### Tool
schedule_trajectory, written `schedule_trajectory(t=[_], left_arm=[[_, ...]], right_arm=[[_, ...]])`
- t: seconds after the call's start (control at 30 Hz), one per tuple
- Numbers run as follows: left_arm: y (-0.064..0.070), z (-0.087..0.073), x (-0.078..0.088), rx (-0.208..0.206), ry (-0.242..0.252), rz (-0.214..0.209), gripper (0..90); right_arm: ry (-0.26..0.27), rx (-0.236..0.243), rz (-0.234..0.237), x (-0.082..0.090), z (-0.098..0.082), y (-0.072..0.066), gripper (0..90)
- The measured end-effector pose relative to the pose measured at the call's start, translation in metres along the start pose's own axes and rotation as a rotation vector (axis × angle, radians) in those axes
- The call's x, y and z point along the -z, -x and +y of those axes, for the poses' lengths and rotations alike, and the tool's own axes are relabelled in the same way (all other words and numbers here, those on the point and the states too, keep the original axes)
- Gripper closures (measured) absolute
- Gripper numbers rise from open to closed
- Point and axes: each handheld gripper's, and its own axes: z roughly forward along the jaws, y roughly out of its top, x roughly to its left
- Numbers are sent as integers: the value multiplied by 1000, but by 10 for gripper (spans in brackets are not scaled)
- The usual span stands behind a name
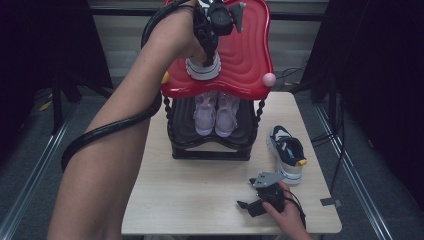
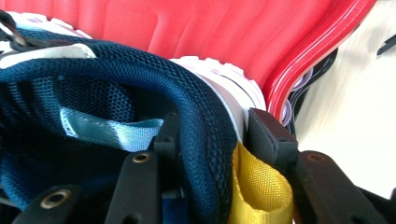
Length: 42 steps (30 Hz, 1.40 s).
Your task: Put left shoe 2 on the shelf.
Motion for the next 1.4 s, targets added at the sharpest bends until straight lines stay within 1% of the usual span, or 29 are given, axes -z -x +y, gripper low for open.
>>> schedule_trajectory(t=[0.1,0.13,0.23,0.33,0.43,0.53,0.63,0.67,0.73,0.77,0.8,0.83,0.9,0.97,1.07,1.1,1.13,1.17,1.2,1.27,1.33,1.37,1.4], left_arm=[[0,0,0,-7,5,11,539],[-1,0,0,-7,7,9,532],[-1,-1,1,3,11,12,510],[-2,-2,2,14,25,24,452],[-4,-4,3,43,43,18,398],[-4,-5,4,63,53,20,371],[-5,-7,5,98,60,10,335],[-5,-8,6,119,67,5,320],[-6,-8,7,132,63,5,313],[-6,-9,8,148,65,3,313],[-7,-10,9,162,54,-2,312],[-7,-10,9,189,53,0,303],[-8,-12,10,192,61,-2,299],[-8,-12,11,210,71,-10,296],[-8,-13,13,222,76,-24,283],[-7,-14,13,238,81,-32,277],[-8,-14,14,233,76,-37,277],[-8,-14,15,236,76,-39,277],[-7,-15,15,257,81,-44,278],[-6,-16,17,263,80,-54,279],[-6,-17,19,262,82,-56,279],[-5,-18,19,270,89,-58,276],[-5,-19,20,262,88,-65,271]], right_arm=[[0,0,0,0,0,0,107],[0,0,-1,0,0,0,107],[-1,-1,0,0,0,0,107],[0,-1,0,0,0,0,107],[0,0,0,0,0,0,107],[0,0,0,0,0,0,107],[0,-1,0,0,0,0,107],[0,0,0,0,0,0,107],[0,0,0,0,0,0,107],[0,-1,0,0,0,0,107],[-1,-1,-1,0,0,0,107],[0,0,0,0,0,0,107],[0,-1,0,0,0,0,107],[0,0,0,0,0,0,107],[0,0,0,0,0,0,107],[0,0,-1,0,0,0,107],[0,0,0,0,0,0,107],[0,0,0,0,0,0,107],[0,0,-1,0,0,0,107],[0,0,0,0,0,0,107],[1,1,-2,0,0,0,107],[0,1,-1,0,0,0,107],[0,0,-1,0,0,0,107]])
